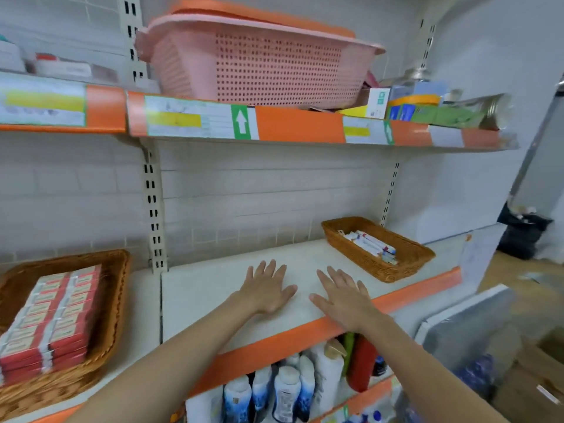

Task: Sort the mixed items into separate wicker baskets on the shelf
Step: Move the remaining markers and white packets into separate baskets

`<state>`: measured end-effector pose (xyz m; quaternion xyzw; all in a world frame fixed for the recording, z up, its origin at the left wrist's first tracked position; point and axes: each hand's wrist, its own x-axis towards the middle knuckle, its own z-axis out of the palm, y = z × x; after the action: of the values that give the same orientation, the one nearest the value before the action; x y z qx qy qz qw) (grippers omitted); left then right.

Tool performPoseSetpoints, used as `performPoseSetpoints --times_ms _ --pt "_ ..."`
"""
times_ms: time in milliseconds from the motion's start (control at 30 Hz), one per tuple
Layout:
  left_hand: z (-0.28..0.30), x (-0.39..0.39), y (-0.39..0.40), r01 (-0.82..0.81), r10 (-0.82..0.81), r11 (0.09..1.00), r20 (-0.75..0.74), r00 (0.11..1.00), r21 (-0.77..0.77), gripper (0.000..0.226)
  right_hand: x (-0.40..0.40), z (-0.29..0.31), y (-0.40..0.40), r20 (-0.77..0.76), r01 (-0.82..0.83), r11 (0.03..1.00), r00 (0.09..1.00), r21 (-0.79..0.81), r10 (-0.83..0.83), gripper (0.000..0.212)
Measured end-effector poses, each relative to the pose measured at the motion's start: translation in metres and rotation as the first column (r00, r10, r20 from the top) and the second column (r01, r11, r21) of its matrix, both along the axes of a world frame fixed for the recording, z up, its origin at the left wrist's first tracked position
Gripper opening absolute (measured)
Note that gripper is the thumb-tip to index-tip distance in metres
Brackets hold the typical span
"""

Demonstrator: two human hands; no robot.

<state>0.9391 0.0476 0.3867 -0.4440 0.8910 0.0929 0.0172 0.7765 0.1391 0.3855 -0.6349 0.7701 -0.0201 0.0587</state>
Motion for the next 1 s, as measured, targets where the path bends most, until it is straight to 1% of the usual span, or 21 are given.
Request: performPoseSetpoints --times_ms 200,300,367,433,567,767,1000 --pt "-0.009 -0.082 -0.018 0.096 -0.096 0.995 0.009 0.995 0.02 0.069 -0.07 -0.013 -0.011 0.014 0.131 0.991 0.991 0.017 -0.132 0.069" --pt "-0.012 -0.123 -0.022 0.114 -0.114 0.993 -0.02 0.993 0.0 0.069 -0.103 -0.02 -0.018 -0.019 0.154 0.987 0.988 -0.043 -0.155 0.068" --pt "-0.012 -0.151 -0.026 0.102 -0.103 0.995 -0.06 0.993 -0.018 0.069 -0.125 -0.022 -0.023 -0.053 0.14 0.986 0.988 -0.086 -0.145 0.067" --pt "-0.009 -0.178 -0.03 0.083 -0.086 0.996 -0.093 0.992 -0.03 0.069 -0.148 -0.02 -0.028 -0.061 0.121 0.989 0.99 -0.087 -0.127 0.065" --pt "-0.003 -0.229 -0.033 0.033 -0.041 0.998 -0.142 0.989 -0.058 0.069 -0.202 -0.008 -0.036 -0.011 0.097 0.99 0.995 -0.104 -0.099 0.066" --pt "0.005 -0.284 -0.039 -0.085 0.08 0.995 -0.1 0.992 -0.049 0.069 -0.27 0.0 -0.054 0.06 0.023 0.996 0.998 -0.083 -0.018 0.068" --pt "0.008 -0.315 -0.063 -0.156 0.155 0.988 -0.063 0.986 -0.015 0.064 -0.298 0.0 -0.096 0.14 -0.097 0.995 0.985 0.0 0.096 0.069"
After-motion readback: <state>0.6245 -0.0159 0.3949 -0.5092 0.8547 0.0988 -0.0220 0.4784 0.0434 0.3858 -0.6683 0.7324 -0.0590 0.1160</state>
